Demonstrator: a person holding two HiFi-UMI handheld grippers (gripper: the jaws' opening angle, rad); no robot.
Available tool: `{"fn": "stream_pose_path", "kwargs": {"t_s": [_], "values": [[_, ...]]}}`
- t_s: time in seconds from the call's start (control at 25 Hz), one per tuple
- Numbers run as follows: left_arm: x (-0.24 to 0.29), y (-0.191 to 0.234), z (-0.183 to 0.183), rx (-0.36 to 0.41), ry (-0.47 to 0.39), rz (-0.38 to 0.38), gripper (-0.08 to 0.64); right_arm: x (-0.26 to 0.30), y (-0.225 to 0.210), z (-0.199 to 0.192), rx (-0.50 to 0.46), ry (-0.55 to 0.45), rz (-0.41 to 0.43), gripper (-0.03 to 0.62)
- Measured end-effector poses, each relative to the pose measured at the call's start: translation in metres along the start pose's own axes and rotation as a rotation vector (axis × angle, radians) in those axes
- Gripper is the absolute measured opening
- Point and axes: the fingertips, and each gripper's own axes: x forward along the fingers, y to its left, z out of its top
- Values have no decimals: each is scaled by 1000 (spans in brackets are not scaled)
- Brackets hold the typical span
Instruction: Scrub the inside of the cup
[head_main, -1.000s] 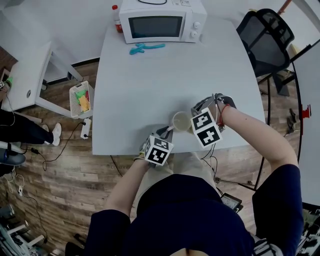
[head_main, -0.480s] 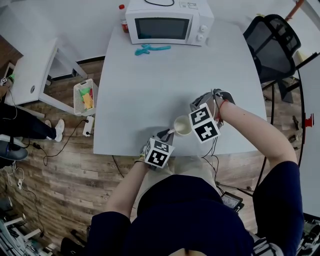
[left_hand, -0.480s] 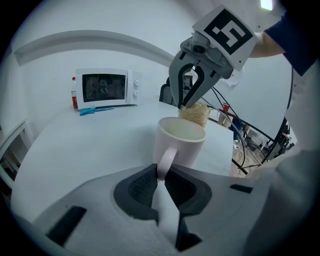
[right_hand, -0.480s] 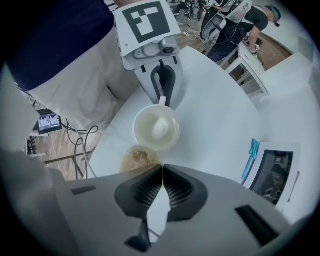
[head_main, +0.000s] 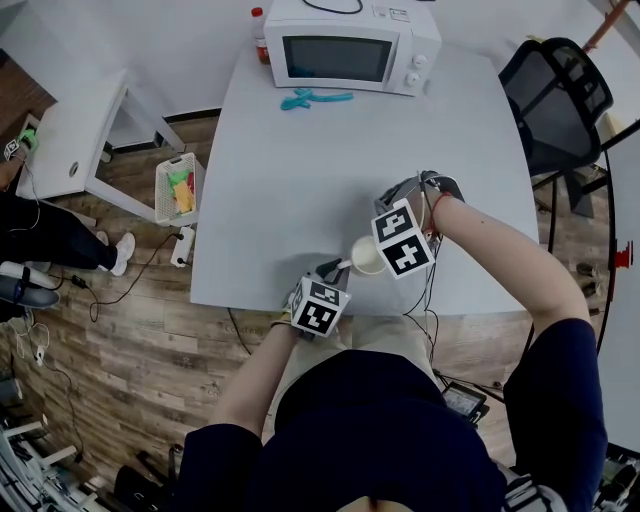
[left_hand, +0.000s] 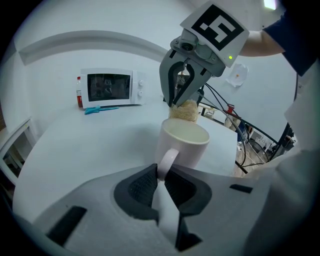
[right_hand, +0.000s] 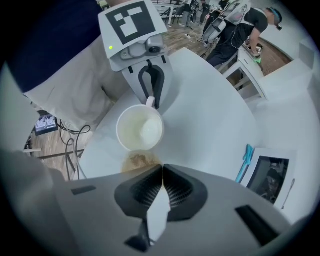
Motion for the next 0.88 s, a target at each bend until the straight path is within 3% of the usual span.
{"fn": "stream_pose_path", "kwargs": {"t_s": [0.88], "values": [[2, 9, 2, -43, 4, 54, 49, 0, -53, 46, -84, -118, -85, 31]]}}
